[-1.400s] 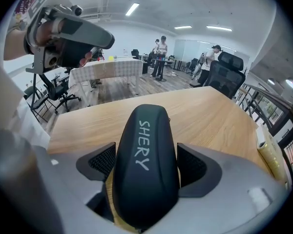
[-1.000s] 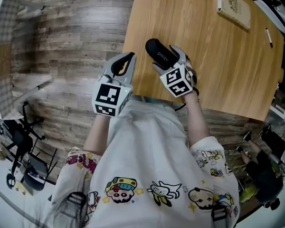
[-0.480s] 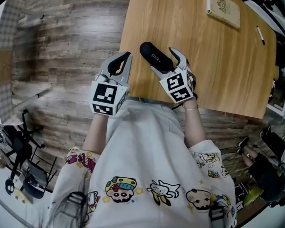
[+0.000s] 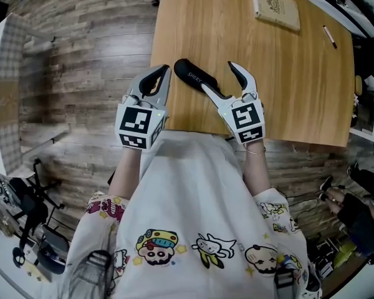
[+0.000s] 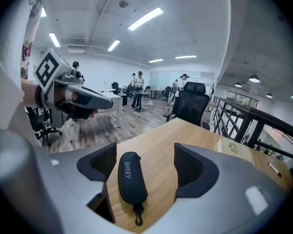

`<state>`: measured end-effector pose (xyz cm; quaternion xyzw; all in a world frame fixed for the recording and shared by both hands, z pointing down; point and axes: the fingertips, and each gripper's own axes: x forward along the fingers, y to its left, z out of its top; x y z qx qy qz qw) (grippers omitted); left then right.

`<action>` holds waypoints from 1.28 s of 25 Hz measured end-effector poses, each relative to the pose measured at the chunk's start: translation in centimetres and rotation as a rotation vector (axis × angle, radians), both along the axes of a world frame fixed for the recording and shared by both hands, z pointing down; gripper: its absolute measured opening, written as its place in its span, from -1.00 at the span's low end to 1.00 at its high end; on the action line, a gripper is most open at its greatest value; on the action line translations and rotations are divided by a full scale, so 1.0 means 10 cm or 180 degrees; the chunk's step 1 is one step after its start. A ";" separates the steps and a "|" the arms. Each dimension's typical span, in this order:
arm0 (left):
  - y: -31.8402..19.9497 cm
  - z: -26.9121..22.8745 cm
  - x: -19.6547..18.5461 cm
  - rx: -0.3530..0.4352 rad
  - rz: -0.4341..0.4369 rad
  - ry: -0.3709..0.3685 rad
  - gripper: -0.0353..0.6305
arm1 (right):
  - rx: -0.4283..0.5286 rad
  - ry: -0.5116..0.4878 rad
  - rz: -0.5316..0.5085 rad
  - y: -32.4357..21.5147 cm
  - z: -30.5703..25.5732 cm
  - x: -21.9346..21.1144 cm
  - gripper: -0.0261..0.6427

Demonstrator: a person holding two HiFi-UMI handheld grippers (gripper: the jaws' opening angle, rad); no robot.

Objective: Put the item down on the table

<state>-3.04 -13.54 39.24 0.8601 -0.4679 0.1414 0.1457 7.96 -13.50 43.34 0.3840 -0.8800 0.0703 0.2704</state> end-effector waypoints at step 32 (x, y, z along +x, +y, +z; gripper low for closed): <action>-0.10 -0.36 0.40 0.0150 0.0317 0.0214 -0.90 | 0.0610 -0.1317 0.0825 0.09 -1.06 0.77 -0.83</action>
